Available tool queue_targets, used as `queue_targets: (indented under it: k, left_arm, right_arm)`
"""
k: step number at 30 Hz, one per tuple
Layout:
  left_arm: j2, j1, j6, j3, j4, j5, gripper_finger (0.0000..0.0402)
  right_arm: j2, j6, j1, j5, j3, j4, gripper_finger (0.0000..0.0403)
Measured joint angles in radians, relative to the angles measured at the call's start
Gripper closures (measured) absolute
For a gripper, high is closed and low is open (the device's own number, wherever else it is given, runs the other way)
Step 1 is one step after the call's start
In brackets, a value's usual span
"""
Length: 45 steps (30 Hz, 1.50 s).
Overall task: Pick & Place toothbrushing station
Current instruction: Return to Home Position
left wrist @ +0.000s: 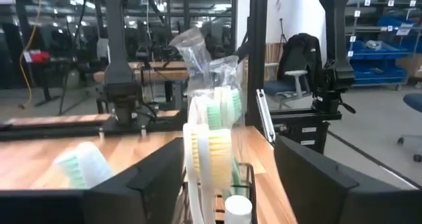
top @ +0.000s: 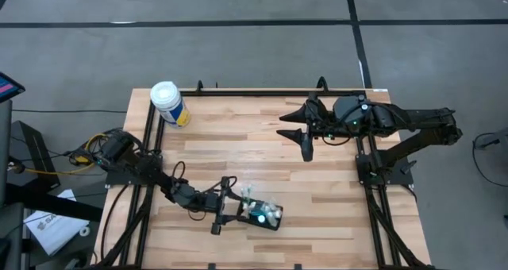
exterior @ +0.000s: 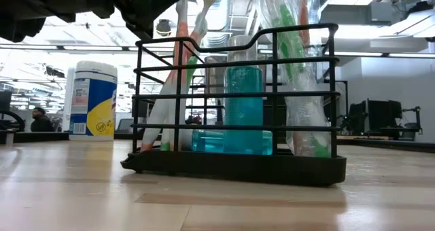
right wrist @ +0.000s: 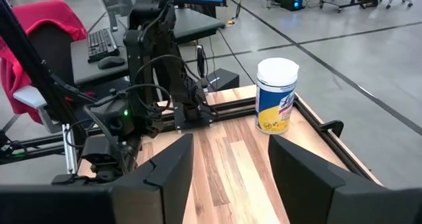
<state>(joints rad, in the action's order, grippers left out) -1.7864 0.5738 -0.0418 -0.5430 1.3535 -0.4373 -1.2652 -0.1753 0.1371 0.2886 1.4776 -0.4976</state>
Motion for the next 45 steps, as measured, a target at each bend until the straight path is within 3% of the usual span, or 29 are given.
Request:
queue_targets:
  k: [7, 12, 16, 19, 25, 27, 30, 31, 34, 38, 42, 45]
  left_arm:
    - [0.024, -0.005, 0.014, -0.007, -0.002, 0.011, 0.0149]
    - [0.187, -0.014, -0.037, -0.018, -0.080, 0.047, 0.0167]
    - [0.490, -0.054, 0.031, -0.018, -0.405, 0.098, 0.0187]
    - [0.745, -0.088, 0.080, -0.018, -0.600, 0.118, 0.0197]
    - [1.213, -0.097, 0.047, 0.019, -0.648, 0.054, 0.0207]
    - [1.348, -0.092, 0.049, 0.035, -0.656, 0.057, 0.0208]
    - [1.518, -0.084, 0.095, 0.053, -0.714, 0.073, 0.0207]
    - [1.582, -0.080, 0.146, 0.058, -0.796, 0.084, 0.0206]
    - [1.754, -0.079, 0.105, 0.062, -1.135, 0.167, 0.0204]
    - [1.784, -0.083, 0.009, 0.034, -1.372, 0.110, 0.0204]
    - [1.784, -0.083, 0.014, -0.002, -1.526, -0.097, 0.0206]
    - [1.785, -0.083, -0.020, -0.051, -1.577, -0.108, 0.0205]
  right_arm:
    - [0.000, 0.022, 0.001, 0.000, 0.000, 0.002, 0.0211]
    - [0.009, 0.086, 0.006, 0.001, 0.000, 0.064, 0.0216]
    - [0.077, 0.152, 0.017, 0.003, 0.026, 0.122, 0.0220]
    - [0.148, 0.100, 0.030, 0.033, 0.061, 0.092, 0.0223]
    - [0.282, 0.022, 0.053, 0.025, 0.061, -0.148, 0.0225]
    - [0.313, -0.061, 0.055, -0.005, 0.060, -0.259, 0.0224]
    - [0.344, -0.039, 0.081, -0.023, 0.027, -0.317, 0.0224]
    - [0.357, -0.005, 0.095, -0.013, 0.015, -0.297, 0.0222]
    - [0.464, 0.090, 0.156, -0.026, -0.026, -0.289, 0.0215]
    - [0.676, 0.074, 0.223, -0.002, -0.106, -0.282, 0.0209]
    - [0.867, 0.116, 0.236, 0.016, -0.266, -0.261, 0.0207]
    - [1.043, 0.138, 0.207, 0.051, -0.369, -0.254, 0.0208]
